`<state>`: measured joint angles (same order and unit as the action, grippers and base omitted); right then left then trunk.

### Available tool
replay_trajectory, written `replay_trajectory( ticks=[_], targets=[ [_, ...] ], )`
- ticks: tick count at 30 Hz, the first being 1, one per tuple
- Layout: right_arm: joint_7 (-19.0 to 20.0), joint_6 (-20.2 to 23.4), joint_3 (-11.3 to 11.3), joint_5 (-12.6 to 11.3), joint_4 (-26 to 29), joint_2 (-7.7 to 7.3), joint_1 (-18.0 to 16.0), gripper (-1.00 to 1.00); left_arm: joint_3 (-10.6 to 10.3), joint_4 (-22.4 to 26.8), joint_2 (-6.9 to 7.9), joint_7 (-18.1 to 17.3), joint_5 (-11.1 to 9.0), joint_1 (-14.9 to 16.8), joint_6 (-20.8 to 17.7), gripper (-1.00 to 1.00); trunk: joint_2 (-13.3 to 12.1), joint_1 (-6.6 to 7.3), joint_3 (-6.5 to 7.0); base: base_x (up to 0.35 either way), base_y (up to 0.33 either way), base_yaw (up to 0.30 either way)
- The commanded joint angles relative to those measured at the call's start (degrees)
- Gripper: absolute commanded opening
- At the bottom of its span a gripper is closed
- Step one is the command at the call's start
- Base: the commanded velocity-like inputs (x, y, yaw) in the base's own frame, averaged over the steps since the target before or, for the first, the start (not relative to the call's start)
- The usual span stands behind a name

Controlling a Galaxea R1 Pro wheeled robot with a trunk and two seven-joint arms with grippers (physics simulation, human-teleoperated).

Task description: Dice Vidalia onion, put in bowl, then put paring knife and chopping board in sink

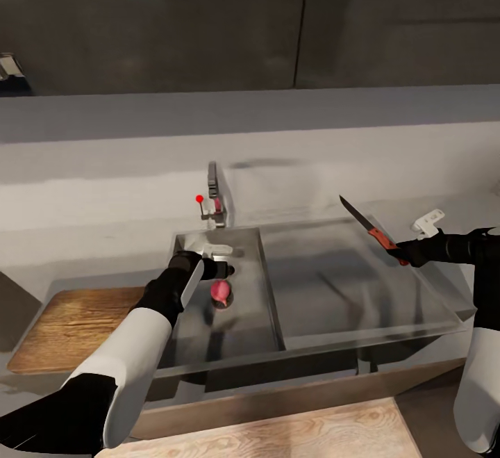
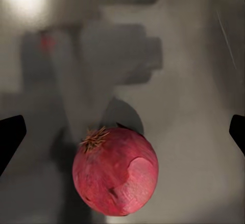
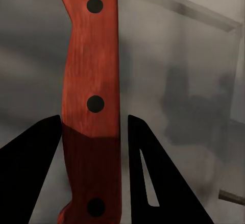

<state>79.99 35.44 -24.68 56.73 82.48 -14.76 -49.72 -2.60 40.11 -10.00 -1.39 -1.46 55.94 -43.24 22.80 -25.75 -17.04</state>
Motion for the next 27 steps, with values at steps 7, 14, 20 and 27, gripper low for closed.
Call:
replay_trajectory(
  ticks=[7, 14, 20, 27],
  targets=[
    [0.4, 0.6, 0.0, 0.3, 0.1, 0.00, 0.0, -1.00, -0.1, -0.2, 0.00, -0.1, -0.1, 0.0, -0.3, 1.00, 0.1, -0.04, -0.32, 0.003, -0.005, 0.000],
    [0.4, 0.6, 0.0, 0.3, 0.1, 0.00, 0.0, -1.00, 0.0, -0.4, 0.00, 0.0, -0.1, 0.0, -0.2, 1.00, 0.1, -0.04, -0.73, 0.000, 0.000, 0.000],
    [0.4, 0.6, 0.0, 0.3, 0.1, 0.00, -0.1, -1.00, -0.1, -0.5, 0.00, 0.0, -0.1, 0.0, -0.2, 1.00, 0.1, -0.04, -1.09, 0.000, 0.000, 0.000],
    [0.4, 0.6, 0.0, 0.3, 0.1, 0.00, -0.1, -1.00, 0.0, -0.6, 0.00, 0.0, -0.1, 0.0, -0.2, 1.00, 0.1, -0.04, -1.52, 0.000, 0.000, 0.000]
  ],
)
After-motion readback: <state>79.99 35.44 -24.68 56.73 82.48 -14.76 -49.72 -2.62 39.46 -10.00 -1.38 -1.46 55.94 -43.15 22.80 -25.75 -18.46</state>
